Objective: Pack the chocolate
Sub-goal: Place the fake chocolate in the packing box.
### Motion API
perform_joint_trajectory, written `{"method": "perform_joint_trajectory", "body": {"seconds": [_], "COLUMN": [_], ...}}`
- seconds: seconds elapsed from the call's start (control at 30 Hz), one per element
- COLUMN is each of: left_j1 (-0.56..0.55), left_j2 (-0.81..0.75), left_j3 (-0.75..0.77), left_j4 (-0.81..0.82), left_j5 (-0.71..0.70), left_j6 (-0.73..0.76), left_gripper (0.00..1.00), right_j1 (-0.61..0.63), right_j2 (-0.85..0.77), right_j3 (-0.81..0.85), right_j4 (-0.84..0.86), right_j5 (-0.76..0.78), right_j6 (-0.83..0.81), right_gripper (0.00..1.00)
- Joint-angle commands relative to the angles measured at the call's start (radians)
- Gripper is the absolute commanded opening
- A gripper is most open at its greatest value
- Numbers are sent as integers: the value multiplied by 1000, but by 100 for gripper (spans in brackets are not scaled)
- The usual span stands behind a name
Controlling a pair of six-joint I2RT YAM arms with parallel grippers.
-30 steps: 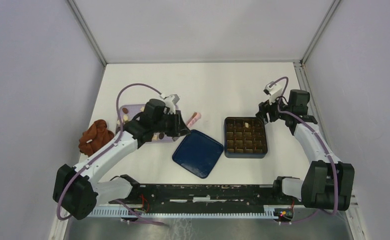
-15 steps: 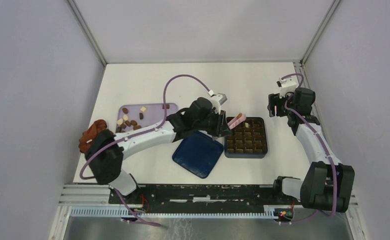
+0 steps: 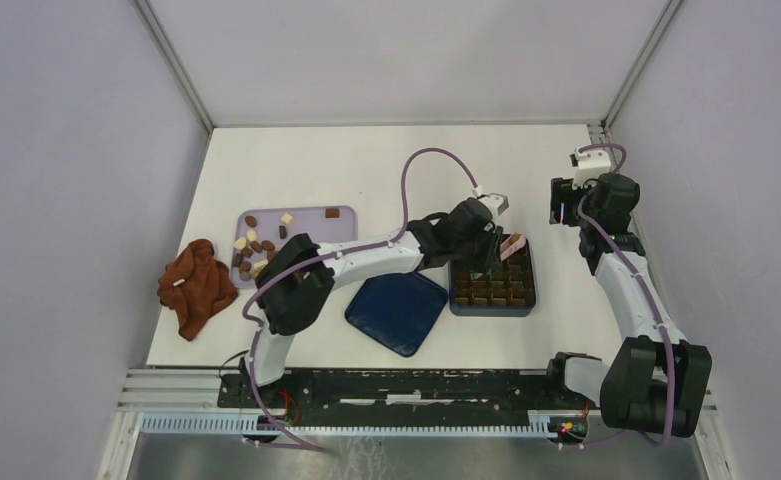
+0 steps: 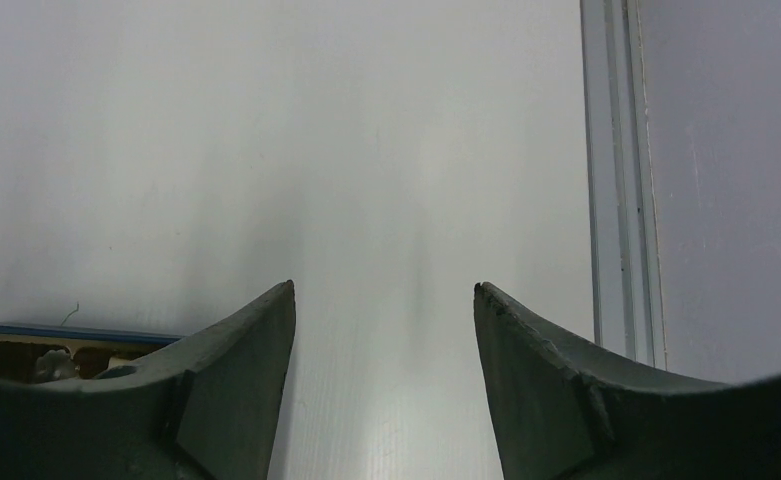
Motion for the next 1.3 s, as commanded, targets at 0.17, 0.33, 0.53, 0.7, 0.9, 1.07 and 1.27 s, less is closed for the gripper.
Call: {"method": "perform_joint_trajectory", "body": {"seconds": [0.17,0.33,0.53,0.7,0.9,1.07,1.27], "left_j1": [-12,-13,-14,-16,-20,-22,-21], "left_j2": [100,129,132,128,85,0,-137], "left_j3": [160,187,199,207,199,139,-1], "left_j4": [-93,-120,-132,-136,-126,-82,-21], "left_j5": [-70,-73,-69,-65,-87,-91,-101], "left_j6": [71,72,72,72,70,57,40], "left_gripper": [22,31,41,43,39,37,37], "right_j1": [-5,-6,-7,-6,-6,-6,-7], "right_j2": [-4,-4,-1,1,4,1,-10], "right_j3": [1,1,2,2,4,7,12], "right_j4": [25,23,22,22,16,8,-18], "right_j5": [7,-6,-20,-28,-43,-91,-210], "right_j6": [9,6,1,-2,-9,-22,-81], "right_gripper": [71,71,71,71,71,71,71]}}
